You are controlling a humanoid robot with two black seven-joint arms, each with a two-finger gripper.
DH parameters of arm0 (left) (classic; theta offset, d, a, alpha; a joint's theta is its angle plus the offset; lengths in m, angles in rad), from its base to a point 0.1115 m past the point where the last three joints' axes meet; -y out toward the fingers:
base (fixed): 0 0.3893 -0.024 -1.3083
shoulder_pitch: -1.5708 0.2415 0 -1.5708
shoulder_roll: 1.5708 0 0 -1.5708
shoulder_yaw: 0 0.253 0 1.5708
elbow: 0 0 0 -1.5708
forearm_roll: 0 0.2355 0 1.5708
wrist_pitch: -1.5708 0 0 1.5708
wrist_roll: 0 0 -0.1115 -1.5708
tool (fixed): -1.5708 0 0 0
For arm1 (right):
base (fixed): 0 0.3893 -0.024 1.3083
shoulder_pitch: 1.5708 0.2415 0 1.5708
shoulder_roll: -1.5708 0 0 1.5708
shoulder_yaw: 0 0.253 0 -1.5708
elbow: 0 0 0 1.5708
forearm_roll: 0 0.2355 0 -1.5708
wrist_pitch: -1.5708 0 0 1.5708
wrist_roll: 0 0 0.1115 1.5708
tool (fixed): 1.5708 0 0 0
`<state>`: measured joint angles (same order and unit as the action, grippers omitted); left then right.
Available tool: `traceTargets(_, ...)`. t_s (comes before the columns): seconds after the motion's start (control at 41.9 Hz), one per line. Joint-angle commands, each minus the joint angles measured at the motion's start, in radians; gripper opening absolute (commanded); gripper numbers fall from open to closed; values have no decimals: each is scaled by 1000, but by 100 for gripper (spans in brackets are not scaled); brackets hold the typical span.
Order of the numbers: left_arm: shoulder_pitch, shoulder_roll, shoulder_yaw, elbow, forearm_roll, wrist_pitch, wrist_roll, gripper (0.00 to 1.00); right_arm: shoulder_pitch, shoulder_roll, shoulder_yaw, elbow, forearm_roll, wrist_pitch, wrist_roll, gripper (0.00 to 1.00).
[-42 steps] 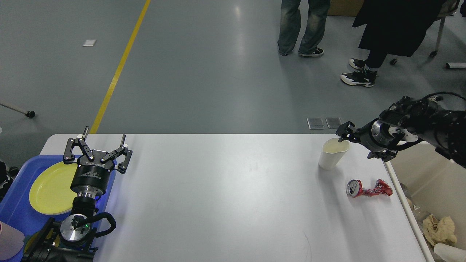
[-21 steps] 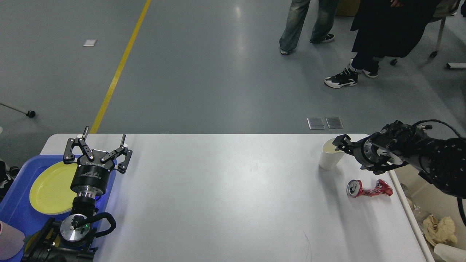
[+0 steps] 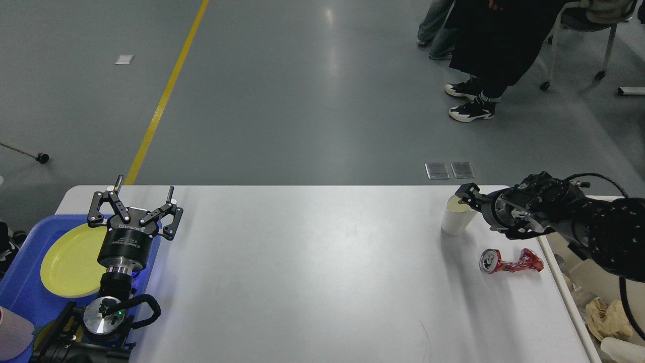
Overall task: Tidy desktop
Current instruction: 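Grasp the paper cup farther from the robot with the right gripper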
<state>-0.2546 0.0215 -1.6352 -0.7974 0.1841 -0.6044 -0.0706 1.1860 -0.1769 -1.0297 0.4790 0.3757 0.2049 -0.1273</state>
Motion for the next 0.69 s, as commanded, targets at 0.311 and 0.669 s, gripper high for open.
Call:
traceTargets(0.311,0,0,0,0,0,0,0,96,-54,34,6,-69,-8,-39,0,80)
traceTargets(0.669,0,0,0,0,0,0,0,96,-63,36,6,-65,-12,-45,-3,0)
